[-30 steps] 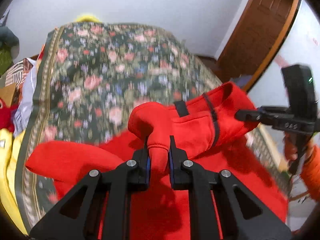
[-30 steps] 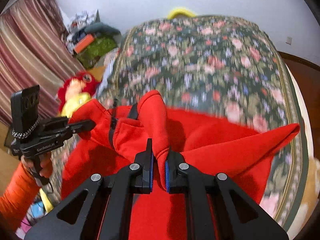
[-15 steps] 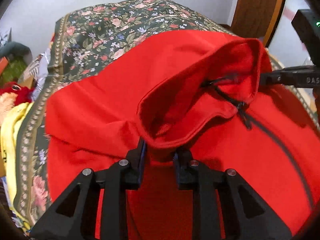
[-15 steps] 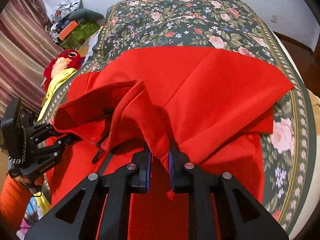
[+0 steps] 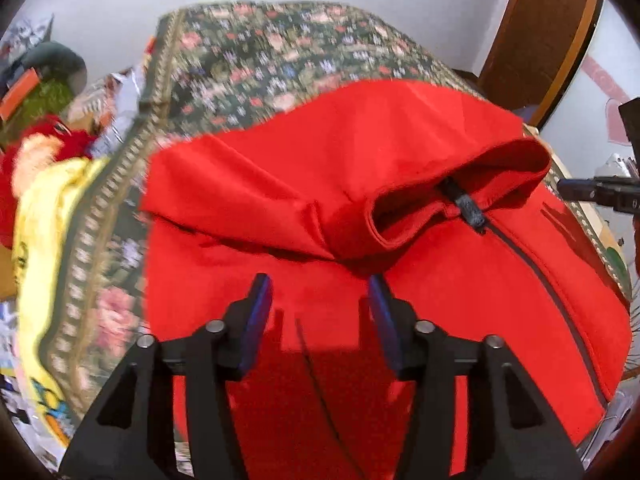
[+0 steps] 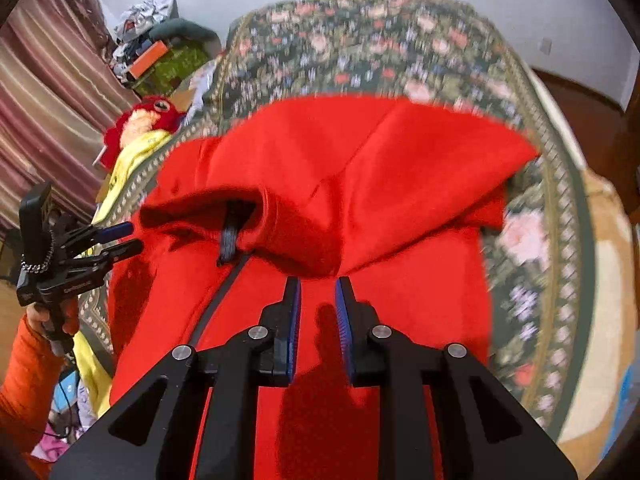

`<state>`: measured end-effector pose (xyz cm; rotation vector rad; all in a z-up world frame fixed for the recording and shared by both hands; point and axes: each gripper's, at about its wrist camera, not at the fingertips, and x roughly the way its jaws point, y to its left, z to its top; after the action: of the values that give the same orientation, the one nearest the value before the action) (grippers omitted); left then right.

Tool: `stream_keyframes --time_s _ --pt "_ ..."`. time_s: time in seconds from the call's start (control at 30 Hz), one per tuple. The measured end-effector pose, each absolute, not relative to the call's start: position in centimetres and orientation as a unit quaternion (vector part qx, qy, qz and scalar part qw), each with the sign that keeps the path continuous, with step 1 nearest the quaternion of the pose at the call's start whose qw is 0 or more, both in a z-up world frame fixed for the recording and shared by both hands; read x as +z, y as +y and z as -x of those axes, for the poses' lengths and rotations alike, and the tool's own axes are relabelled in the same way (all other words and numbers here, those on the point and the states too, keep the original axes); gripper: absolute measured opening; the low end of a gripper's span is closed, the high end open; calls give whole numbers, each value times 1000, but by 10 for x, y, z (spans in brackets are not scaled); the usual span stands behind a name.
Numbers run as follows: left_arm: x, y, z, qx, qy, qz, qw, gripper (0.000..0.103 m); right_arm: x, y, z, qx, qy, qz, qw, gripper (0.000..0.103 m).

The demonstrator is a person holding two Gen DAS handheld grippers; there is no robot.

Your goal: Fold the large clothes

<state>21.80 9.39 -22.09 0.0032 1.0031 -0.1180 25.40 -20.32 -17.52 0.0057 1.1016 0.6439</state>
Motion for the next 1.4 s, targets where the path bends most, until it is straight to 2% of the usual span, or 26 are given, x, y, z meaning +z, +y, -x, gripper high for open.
stream_keyframes --time_s 0.1,0.27,0.5,0.73,0.77,0.83,0.87,0.93,1.0,1.2,1.4 --pt "-201 102 -226 -40 467 0 883 55 -157 -207 -266 291 495 -24 818 22" --pt "-178 120 -263 -28 442 53 895 58 -140 -192 -292 281 471 -35 836 40" --pt "-197 103 -311 -58 465 102 878 59 -173 -165 -315 291 509 -41 809 41" --pt "-248 71 -300 -89 530 64 841 60 -216 -157 -294 292 562 -3 774 41" --pt "-251 70 -295 -86 531 57 841 61 -218 -160 -288 291 561 4 775 42" --pt "-258 70 -282 -70 531 44 844 72 -215 -165 -280 294 554 9 779 43" --pt "-259 72 -276 -65 527 48 846 74 -214 -167 -278 294 552 10 780 45" --pt "-260 81 -264 -49 521 68 849 85 -212 -172 -272 281 554 12 784 55" --pt "-262 90 -255 -39 523 92 847 89 -212 -175 -267 274 553 11 786 58" --pt "-260 114 -228 -21 525 131 841 89 -209 -183 -253 256 562 15 786 59" --pt "-250 129 -199 14 526 115 843 89 -203 -198 -236 240 562 6 792 59"
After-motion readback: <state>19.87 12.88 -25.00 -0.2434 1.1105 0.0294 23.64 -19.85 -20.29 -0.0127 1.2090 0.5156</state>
